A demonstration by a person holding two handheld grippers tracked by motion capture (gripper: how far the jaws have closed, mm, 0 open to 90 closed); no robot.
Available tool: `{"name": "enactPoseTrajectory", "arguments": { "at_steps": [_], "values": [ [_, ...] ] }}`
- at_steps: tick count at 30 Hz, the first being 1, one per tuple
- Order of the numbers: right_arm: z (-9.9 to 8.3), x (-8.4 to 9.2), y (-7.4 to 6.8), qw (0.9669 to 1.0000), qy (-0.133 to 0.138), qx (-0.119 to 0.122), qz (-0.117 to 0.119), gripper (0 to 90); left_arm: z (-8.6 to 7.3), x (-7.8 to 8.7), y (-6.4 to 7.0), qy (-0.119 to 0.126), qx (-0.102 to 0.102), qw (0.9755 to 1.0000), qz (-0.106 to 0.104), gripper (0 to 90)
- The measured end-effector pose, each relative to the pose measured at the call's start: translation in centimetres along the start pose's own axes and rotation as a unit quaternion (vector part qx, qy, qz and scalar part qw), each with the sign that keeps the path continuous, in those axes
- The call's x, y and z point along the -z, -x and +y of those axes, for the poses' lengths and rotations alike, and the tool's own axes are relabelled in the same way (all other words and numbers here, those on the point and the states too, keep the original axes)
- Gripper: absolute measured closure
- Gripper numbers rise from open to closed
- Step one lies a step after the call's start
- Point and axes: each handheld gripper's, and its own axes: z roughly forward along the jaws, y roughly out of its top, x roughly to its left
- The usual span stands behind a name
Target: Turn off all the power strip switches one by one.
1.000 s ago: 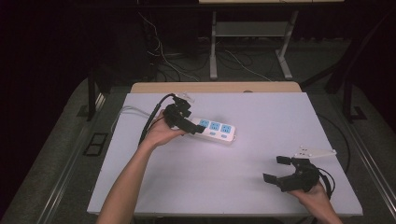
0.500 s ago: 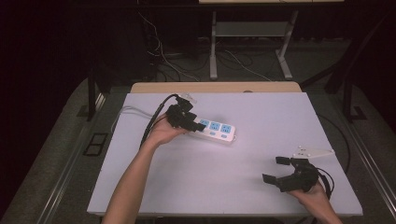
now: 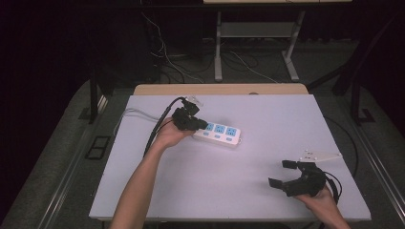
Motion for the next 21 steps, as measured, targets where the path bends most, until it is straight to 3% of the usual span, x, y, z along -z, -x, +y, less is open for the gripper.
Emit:
{"name": "enactPoseTrajectory", "arguments": {
  "at_steps": [3, 21],
  "values": [
    [0.0, 0.0, 0.0, 1.0, 0.0, 0.0, 0.0, 0.4, -0.1, -0.4, -0.1, -0.005, 0.0, 1.0, 0.0, 88.7],
    [0.0, -0.1, 0.0, 1.0, -0.006, 0.005, 0.002, 0.4, -0.5, -2.4, -0.5, -0.028, 0.007, 0.9996, -0.006, 89.1]
  ]
}}
